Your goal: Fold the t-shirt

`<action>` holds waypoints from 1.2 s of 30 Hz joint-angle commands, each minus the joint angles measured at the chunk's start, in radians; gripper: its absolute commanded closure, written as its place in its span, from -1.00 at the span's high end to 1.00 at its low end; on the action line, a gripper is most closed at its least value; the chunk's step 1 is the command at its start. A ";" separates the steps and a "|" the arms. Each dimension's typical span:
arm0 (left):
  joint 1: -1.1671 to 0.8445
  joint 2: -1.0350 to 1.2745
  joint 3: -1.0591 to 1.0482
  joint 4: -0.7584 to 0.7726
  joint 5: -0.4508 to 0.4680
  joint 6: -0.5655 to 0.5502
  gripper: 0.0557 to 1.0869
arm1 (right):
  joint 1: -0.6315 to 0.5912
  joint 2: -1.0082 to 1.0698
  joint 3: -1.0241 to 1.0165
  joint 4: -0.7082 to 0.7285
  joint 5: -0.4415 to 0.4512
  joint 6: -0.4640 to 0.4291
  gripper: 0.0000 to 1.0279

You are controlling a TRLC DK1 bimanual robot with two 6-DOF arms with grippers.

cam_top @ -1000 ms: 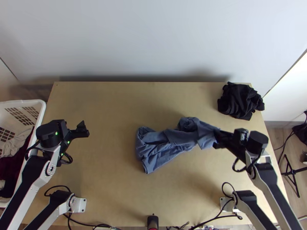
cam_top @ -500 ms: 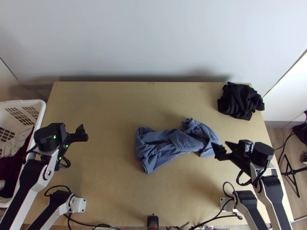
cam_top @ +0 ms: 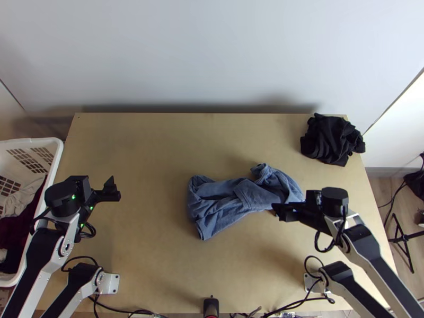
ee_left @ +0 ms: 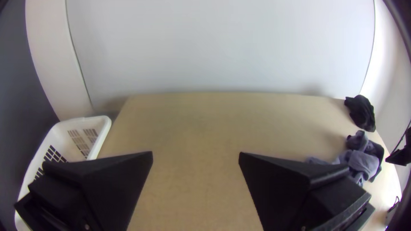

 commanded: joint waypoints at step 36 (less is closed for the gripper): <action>0.006 -0.122 -0.029 -0.061 0.001 -0.002 0.90 | -0.031 0.181 0.017 -0.108 0.162 -0.075 0.75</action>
